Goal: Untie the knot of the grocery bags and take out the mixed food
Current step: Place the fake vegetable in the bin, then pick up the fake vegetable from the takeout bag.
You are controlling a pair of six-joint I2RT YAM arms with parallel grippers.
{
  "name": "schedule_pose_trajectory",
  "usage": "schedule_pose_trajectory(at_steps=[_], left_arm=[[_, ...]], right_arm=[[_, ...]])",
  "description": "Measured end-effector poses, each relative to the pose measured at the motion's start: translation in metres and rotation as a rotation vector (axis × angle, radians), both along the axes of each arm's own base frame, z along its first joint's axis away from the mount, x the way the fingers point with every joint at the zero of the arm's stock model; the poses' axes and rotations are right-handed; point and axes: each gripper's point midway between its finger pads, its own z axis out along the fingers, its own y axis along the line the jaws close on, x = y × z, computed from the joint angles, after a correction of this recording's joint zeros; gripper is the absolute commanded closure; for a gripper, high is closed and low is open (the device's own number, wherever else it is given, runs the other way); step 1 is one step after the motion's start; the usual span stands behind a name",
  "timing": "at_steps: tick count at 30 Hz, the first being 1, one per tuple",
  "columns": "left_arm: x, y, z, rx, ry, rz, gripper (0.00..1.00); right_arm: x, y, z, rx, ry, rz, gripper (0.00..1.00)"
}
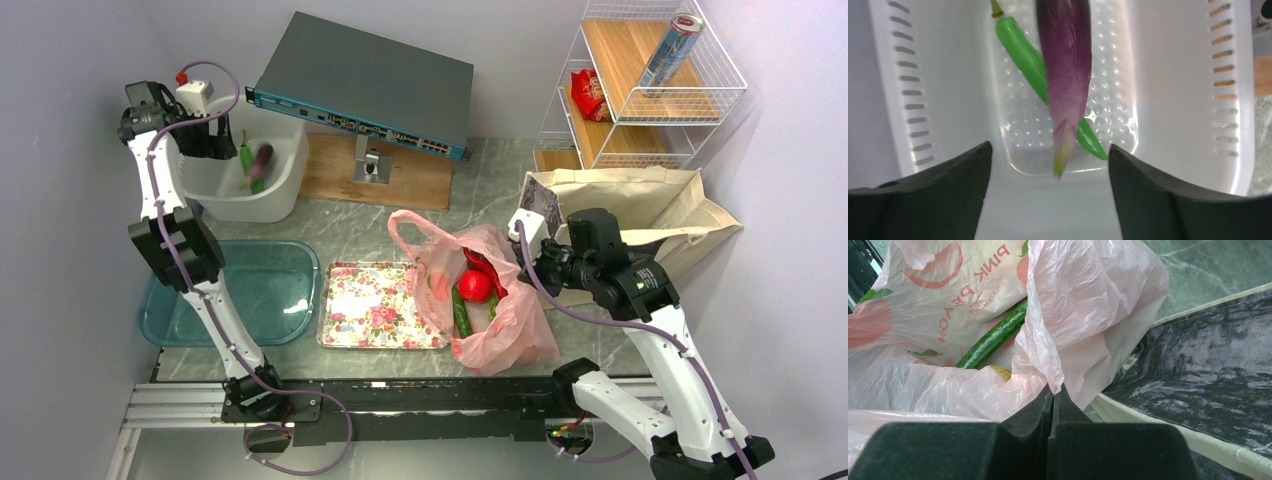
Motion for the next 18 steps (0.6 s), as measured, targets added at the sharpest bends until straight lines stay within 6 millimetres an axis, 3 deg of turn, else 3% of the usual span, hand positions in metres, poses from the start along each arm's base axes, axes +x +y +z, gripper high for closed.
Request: schedule_pose_trajectory(at_steps=[4, 7, 9, 12, 15, 17, 18], left_arm=[[-0.013, 0.012, 0.012, 0.022, -0.031, 0.042, 0.01], [-0.023, 0.017, 0.041, 0.007, -0.090, 0.073, 0.01], [-0.034, 0.018, 0.071, -0.017, -0.169, 0.083, 0.01], [-0.071, 0.010, 0.122, -0.012, -0.306, 0.063, 0.01], [-0.114, -0.024, 0.168, 0.037, -0.458, -0.033, 0.01], [-0.148, -0.072, 0.185, 0.091, -0.561, -0.188, 0.01], [-0.170, -0.104, 0.207, 0.130, -0.631, -0.273, 0.02]], right_arm=[[0.000, 0.000, 0.000, 0.000, -0.001, -0.003, 1.00], [0.000, 0.000, 0.000, 0.000, -0.002, -0.003, 1.00], [0.000, 0.000, 0.001, 0.000, -0.003, -0.003, 1.00], [-0.001, -0.001, 0.003, 0.005, -0.014, -0.003, 1.00], [-0.004, -0.002, 0.006, 0.012, -0.032, -0.003, 1.00], [-0.005, -0.002, 0.008, 0.018, -0.045, -0.004, 1.00], [-0.005, -0.003, 0.009, 0.020, -0.050, -0.004, 1.00]])
